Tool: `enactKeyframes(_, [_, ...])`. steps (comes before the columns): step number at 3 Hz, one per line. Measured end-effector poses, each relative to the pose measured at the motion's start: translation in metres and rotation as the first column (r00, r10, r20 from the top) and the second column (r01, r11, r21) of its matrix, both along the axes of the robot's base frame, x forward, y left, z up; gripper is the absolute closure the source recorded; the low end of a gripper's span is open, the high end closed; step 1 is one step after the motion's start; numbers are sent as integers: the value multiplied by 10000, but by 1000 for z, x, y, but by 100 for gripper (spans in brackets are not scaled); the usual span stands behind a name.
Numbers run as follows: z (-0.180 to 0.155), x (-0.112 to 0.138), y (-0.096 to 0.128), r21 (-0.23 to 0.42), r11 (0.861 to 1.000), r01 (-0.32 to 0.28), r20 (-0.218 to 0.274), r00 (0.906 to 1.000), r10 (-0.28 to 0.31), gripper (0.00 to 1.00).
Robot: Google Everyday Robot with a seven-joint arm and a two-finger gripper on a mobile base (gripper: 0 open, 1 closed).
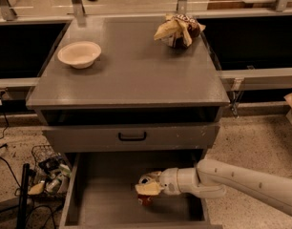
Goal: Pick coke can from middle drawer and place on counter
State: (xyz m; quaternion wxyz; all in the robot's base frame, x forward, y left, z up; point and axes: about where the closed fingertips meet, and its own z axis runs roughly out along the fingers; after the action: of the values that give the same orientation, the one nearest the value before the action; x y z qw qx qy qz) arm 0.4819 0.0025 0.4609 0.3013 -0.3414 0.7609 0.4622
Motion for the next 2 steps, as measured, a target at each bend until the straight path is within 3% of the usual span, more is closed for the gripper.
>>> enactKeyframes(2, [75, 2, -18, -140, 9998, -163, 650, 9977, 171, 100])
